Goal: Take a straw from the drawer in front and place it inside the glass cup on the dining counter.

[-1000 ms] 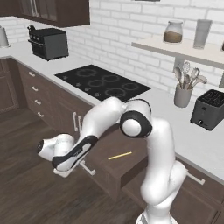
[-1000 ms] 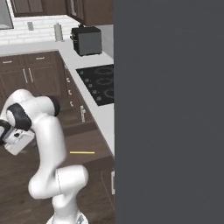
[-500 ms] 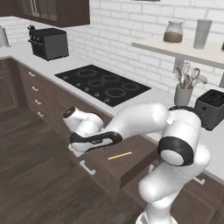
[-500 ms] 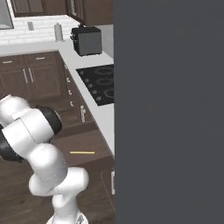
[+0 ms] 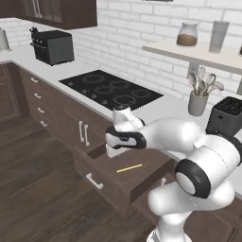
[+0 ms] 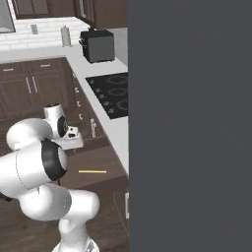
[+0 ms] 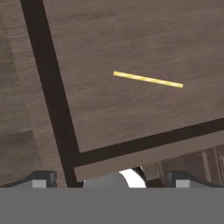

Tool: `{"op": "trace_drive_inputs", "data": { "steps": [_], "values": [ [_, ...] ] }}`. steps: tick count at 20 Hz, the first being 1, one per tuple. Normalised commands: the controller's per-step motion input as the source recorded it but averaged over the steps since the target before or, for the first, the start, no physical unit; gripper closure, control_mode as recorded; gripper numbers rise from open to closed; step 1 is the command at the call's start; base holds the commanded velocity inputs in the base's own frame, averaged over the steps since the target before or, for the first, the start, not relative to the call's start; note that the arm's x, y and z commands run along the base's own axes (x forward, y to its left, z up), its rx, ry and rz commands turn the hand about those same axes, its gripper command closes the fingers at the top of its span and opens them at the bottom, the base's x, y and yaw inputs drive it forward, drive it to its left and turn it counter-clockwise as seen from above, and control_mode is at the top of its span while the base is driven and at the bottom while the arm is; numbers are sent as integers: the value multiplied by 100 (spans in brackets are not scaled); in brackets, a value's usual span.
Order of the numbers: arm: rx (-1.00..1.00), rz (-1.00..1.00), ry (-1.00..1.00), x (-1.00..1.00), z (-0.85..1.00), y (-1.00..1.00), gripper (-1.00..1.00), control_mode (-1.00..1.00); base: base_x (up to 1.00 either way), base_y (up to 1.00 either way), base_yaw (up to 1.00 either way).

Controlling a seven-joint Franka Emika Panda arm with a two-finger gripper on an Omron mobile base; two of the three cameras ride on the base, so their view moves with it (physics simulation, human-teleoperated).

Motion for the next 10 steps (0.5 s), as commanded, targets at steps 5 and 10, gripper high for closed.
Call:
{"op": "trace_drive_inputs", "data": {
  "steps": [5, 10],
  "values": [
    [1, 0, 10, 53, -70, -16, -100, -100, 0, 0, 0],
    [0, 0, 7, 30, -77, 0, -100, -100, 0, 0, 0]
  ]
}}
